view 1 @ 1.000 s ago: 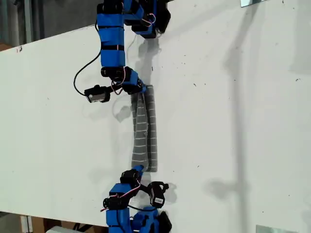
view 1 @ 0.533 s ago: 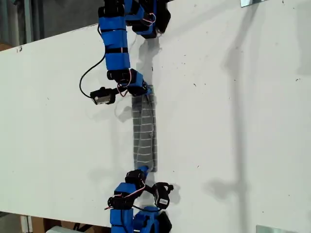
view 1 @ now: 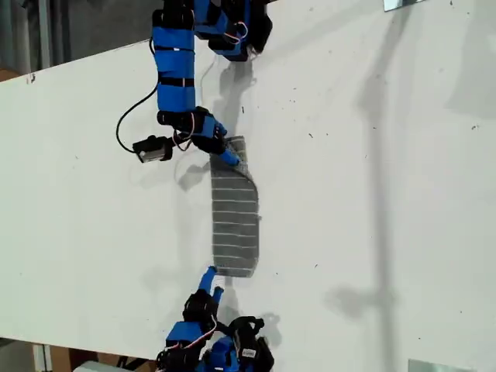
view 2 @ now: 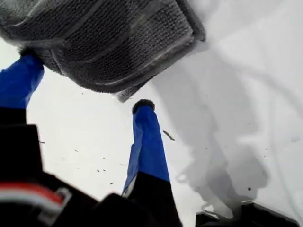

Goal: Grasp corners of a square towel and fold twice.

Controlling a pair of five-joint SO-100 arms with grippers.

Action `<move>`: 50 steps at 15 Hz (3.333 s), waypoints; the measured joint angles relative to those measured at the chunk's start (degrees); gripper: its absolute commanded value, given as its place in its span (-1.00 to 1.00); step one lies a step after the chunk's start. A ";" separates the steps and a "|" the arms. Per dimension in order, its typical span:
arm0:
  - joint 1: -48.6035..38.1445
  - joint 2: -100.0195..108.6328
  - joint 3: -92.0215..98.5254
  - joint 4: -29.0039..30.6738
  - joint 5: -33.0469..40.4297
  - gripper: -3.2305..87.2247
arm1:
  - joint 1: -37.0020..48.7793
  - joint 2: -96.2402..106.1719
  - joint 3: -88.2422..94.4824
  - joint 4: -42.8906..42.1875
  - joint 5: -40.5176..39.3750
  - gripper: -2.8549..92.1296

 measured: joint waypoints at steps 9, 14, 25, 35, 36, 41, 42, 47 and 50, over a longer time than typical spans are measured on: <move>-2.90 27.51 21.53 1.85 -1.05 -0.40 | 6.33 -13.97 2.20 -7.03 -1.93 -0.23; -5.27 27.42 25.75 -1.85 -1.05 -0.41 | 4.57 -18.37 -4.31 -5.98 -1.93 -0.94; 0.00 49.04 33.49 6.33 -9.32 -0.44 | -2.29 45.53 33.93 2.72 22.59 -0.94; -19.51 49.04 40.43 1.67 0.70 -0.48 | 3.69 22.06 -2.20 10.28 9.49 -0.94; -19.60 49.04 40.52 1.67 0.70 -0.49 | 2.90 12.30 -11.16 10.46 6.86 -0.94; -19.86 49.04 40.52 1.67 0.70 -0.51 | -2.55 -15.56 -38.32 6.68 -9.32 -0.94; -19.86 49.04 40.52 1.67 0.70 -0.51 | -3.60 -16.79 -38.58 5.10 -10.81 -0.94; -19.86 49.04 40.52 1.67 0.70 -0.50 | -4.39 -17.49 -38.58 0.44 -13.97 -0.23; -19.86 49.04 40.52 1.67 0.70 -0.50 | -3.87 -14.50 -38.58 -2.46 -15.91 -0.23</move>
